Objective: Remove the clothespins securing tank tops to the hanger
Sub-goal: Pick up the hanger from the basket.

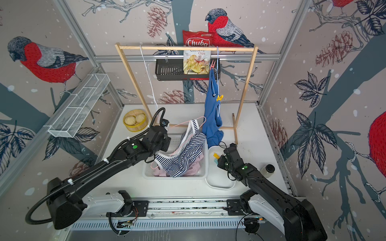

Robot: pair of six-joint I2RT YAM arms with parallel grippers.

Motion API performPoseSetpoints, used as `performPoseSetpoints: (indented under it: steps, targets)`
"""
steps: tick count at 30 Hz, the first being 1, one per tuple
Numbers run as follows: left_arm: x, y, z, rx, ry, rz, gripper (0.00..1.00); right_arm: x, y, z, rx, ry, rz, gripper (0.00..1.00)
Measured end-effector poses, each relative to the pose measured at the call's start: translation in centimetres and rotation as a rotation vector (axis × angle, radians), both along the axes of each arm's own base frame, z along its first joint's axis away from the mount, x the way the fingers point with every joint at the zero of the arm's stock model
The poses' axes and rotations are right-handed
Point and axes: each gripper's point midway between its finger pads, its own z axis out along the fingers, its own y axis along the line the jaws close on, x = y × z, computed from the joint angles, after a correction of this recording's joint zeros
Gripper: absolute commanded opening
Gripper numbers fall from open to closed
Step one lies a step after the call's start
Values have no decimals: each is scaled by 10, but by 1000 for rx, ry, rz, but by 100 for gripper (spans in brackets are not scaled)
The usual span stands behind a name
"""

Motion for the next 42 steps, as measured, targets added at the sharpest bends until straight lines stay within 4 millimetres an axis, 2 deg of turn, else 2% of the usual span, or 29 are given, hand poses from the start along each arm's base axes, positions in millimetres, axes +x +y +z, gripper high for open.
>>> performPoseSetpoints:
  steps: [3, 7, 11, 14, 15, 18, 19, 20, 24, 26, 28, 34, 38, 40, 42]
  targets:
    - [-10, 10, 30, -41, -54, 1, 0, 1, 9, 12, 5, -41, 28, 61]
    - [-22, 19, 61, -77, -102, -18, 0, 0, 31, 47, 27, -157, 87, 63]
    - [-29, 24, 80, -81, -112, -34, 0, -1, 43, 78, 41, -266, 106, 66]
    - [-32, 27, 87, -54, -112, -50, 0, 1, 41, 85, 20, -290, 87, 66]
    - [-33, 28, 88, -38, -115, -57, 0, 2, 40, 84, 8, -286, 77, 63]
    - [-34, 32, 87, -9, -109, -54, 0, 1, 29, 75, -52, -237, 33, 22]
    - [-34, 33, 85, 7, -109, -61, 0, -1, 24, 71, -67, -219, 16, 5]
    - [-35, 33, 85, 10, -108, -63, 0, -3, 19, 68, -81, -207, 1, 0]
    - [-35, 33, 78, 23, -96, -66, 0, -7, 6, 73, -56, -221, -55, 0]
    - [-34, 32, 73, 31, -87, -66, 0, -7, -2, 78, -24, -231, -93, 25]
    - [-34, 31, 69, 40, -78, -70, 0, -6, -9, 82, 7, -239, -122, 31]
    - [-34, 32, 60, 66, -66, -81, 0, -6, -19, 85, 23, -220, -130, 32]
    - [-35, 33, 56, 73, -62, -79, 0, -10, -15, 83, 24, -204, -97, 32]
    - [-35, 33, 55, 74, -60, -79, 0, -11, -6, 83, 28, -204, -49, 34]
    - [-35, 33, 54, 76, -57, -80, 0, -15, 16, 87, 37, -219, 42, 35]
